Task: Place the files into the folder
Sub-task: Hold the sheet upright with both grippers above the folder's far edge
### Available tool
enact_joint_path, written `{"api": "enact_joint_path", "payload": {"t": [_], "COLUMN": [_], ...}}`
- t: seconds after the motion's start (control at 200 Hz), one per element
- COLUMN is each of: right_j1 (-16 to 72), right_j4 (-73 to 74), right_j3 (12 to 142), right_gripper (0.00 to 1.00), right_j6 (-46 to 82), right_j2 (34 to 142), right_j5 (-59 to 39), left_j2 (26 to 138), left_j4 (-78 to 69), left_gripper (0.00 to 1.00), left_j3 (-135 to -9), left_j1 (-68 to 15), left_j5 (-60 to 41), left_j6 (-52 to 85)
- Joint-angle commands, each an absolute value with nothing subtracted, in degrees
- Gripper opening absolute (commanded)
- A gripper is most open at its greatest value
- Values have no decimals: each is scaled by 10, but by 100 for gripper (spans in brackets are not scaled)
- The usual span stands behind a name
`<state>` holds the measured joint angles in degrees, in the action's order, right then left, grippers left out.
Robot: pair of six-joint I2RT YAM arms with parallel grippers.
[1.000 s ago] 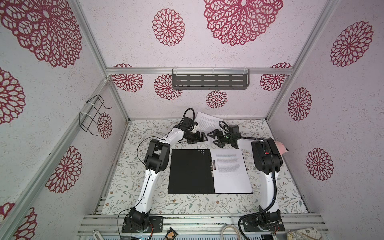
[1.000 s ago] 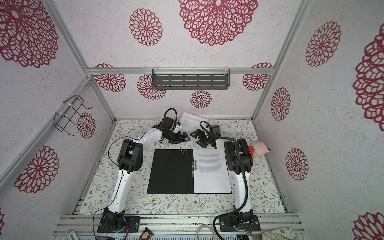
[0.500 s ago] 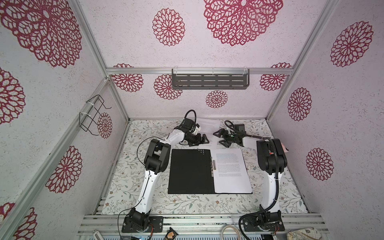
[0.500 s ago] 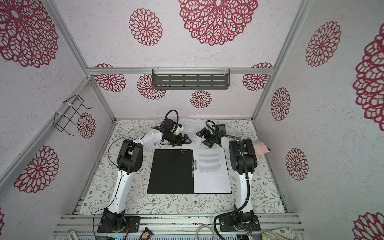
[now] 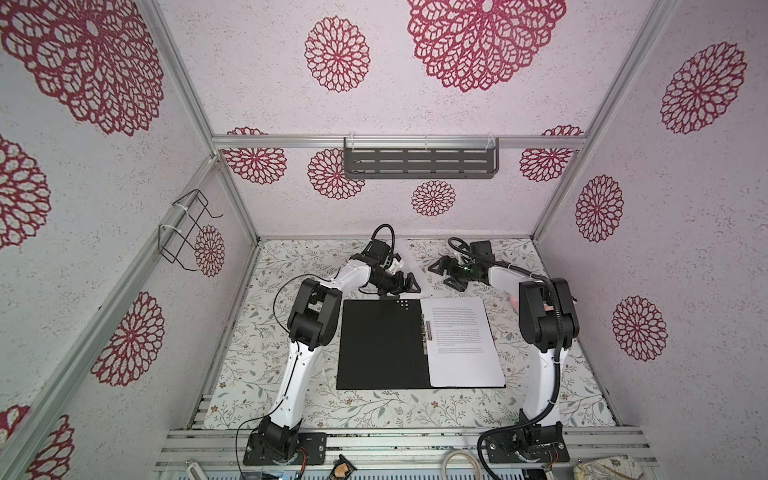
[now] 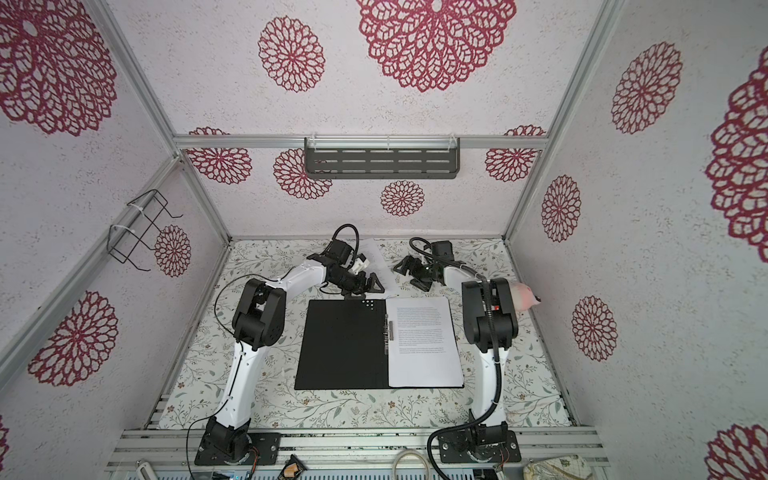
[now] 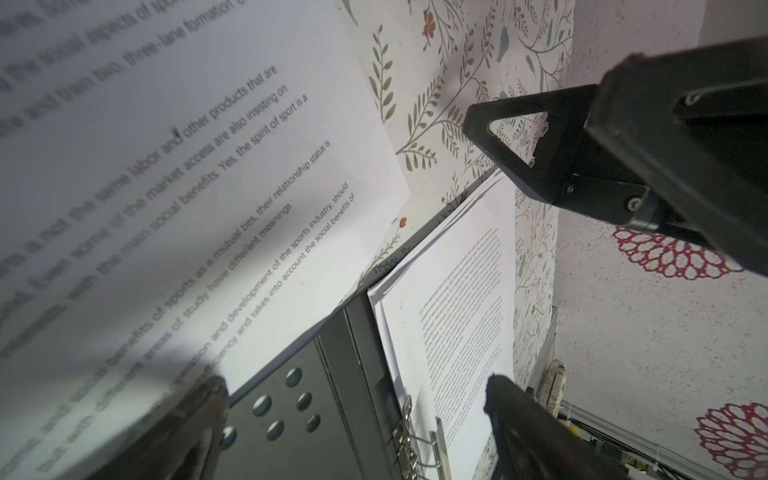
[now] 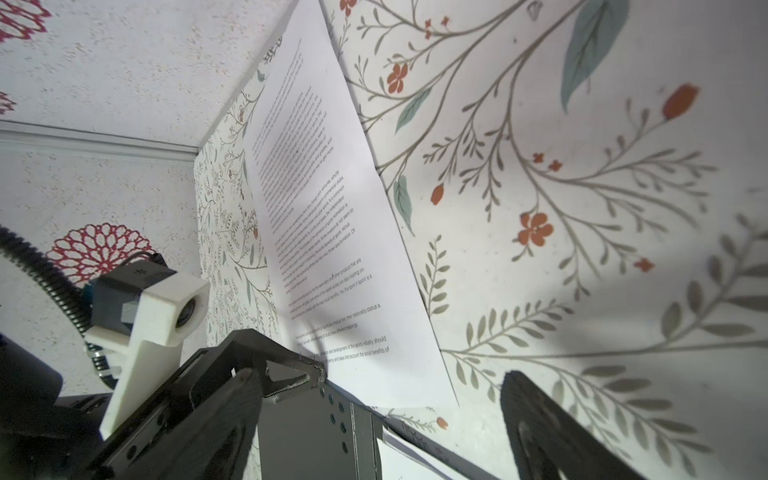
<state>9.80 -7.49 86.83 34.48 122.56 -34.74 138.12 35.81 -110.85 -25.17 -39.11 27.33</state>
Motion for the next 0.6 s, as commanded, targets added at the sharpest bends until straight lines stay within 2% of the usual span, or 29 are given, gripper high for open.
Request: {"api": "enact_joint_path", "payload": {"t": [0.0, 0.325, 0.595], "right_j1": [104, 134, 160], "right_j4": [-122, -154, -185], "right_j3": [886, 897, 896], "right_gripper": [92, 91, 91], "right_j6": [297, 277, 284], "right_j2": [1208, 1229, 1240], "right_j5": [-344, -340, -284], "left_j2": [1341, 1381, 1456], "left_j4": [353, 364, 401], "left_gripper": [100, 100, 100], "left_j3": [-1114, -1155, -1226], "left_j1": [-236, -173, -158], "left_j5": [-394, -360, -355], "left_j6": [289, 280, 256]}}
